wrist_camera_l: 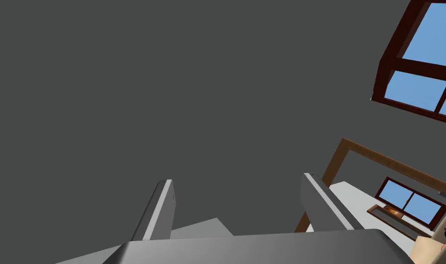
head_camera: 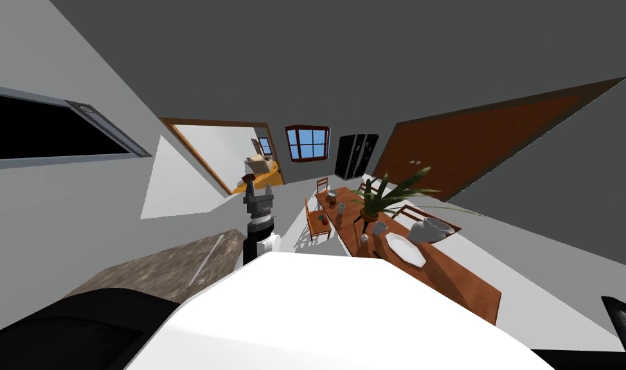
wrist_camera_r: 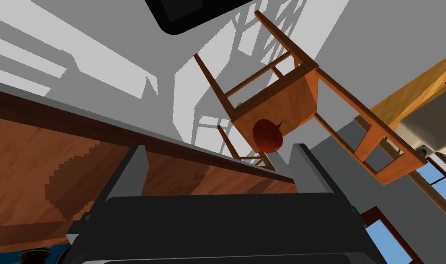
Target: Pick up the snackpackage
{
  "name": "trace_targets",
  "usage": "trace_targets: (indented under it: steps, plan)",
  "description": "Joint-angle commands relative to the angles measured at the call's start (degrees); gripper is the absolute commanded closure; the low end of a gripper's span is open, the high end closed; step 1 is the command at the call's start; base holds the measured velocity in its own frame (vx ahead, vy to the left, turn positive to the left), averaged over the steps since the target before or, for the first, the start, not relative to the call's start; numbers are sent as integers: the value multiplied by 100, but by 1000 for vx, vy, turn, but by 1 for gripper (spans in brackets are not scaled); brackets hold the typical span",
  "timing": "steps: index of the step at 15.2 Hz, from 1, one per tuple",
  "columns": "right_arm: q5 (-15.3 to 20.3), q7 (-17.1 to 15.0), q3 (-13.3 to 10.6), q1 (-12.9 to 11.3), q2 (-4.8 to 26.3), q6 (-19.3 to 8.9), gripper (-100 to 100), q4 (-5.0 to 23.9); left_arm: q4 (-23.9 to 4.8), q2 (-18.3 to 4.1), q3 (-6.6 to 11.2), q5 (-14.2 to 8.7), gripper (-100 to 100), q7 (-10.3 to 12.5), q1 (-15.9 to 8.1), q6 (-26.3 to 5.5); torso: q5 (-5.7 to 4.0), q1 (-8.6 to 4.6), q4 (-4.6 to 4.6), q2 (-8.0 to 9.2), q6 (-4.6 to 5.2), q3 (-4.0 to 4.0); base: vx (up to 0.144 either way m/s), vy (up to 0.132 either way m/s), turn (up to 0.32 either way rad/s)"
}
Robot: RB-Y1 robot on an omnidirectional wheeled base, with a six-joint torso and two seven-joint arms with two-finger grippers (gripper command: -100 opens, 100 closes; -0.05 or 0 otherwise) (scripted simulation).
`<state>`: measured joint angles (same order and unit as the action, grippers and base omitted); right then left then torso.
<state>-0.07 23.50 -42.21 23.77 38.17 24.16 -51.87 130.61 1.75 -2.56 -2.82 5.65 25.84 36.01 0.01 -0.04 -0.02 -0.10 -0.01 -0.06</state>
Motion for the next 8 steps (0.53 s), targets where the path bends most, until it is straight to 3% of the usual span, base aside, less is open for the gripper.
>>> trace_targets:
  steps: [1, 4, 6, 7, 8]
  plan:
    - [12, 22, -79, -60, 19, 36, -100, 286, 0, 0, 0, 0, 0, 0, 0, 0, 0, 0, 0, 0, 0, 0, 26, -13, 76]
    - [65, 199, -423, -129, 239, -35, -100, 755, 0, 0, 0, 0, 0, 0, 0, 0, 1, 3, 0, -1, 0, -1, 37, -10, 249]
    - [65, 199, -423, -129, 239, -35, -100, 899, 0, 0, 0, 0, 0, 0, 0, 0, 0, -3, -1, -6, 0, -4, 43, -29, 150]
    - [89, 281, -583, -163, 337, -66, -100, 1054, 0, 0, 1, 0, 0, 0, 1, 0, -1, -3, -1, -4, 3, -3, 33, -23, 221]
    - [89, 281, -583, -163, 337, -66, -100, 1179, 0, 0, 0, 0, 0, 0, 0, 0, 0, -3, 0, -4, -2, -2, 36, -23, 228]
